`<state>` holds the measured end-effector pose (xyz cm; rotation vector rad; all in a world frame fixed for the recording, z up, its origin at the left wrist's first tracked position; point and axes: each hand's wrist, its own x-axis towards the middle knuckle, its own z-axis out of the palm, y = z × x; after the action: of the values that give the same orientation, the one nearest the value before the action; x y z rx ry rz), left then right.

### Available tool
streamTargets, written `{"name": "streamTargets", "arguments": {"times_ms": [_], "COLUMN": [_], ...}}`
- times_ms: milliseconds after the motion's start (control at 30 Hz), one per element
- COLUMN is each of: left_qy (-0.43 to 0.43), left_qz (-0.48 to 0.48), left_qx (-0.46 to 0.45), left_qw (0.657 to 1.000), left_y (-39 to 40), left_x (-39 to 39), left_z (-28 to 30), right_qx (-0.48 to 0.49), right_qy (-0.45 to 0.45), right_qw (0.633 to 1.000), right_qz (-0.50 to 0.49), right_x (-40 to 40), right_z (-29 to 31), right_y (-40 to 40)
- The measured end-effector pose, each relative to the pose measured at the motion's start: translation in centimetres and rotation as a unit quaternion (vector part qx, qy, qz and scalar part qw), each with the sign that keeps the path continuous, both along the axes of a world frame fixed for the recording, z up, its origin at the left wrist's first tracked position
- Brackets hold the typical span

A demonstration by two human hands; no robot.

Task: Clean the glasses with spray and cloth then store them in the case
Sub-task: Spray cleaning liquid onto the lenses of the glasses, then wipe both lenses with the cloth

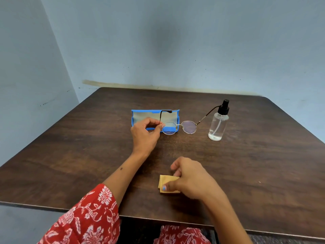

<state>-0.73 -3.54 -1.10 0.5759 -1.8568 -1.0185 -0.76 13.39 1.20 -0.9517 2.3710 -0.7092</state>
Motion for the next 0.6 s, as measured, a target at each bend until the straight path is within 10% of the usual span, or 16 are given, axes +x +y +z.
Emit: {"name": "streamTargets", "arguments": {"times_ms": [333, 500, 600], "left_qy": [0.002, 0.018, 0.025], "left_qz": [-0.031, -0.029, -0.027], "left_qx": [0.012, 0.021, 0.033], "left_qw": [0.999, 0.999, 0.999], "left_y": [0.6, 0.6, 0.8], "left_x": [-1.0, -0.4, 0.0], "left_z": [-0.3, -0.7, -0.9], "right_qx": [-0.289, -0.376, -0.405], "right_qy": [-0.145, -0.033, 0.185], "right_qw": [0.943, 0.92, 0.89], "right_qz": [-0.079, -0.105, -0.098], "right_x": [-4.2, -6.8, -7.1], "right_z": [0.6, 1.9, 0.8], "right_y": [0.4, -0.9, -2.6]}}
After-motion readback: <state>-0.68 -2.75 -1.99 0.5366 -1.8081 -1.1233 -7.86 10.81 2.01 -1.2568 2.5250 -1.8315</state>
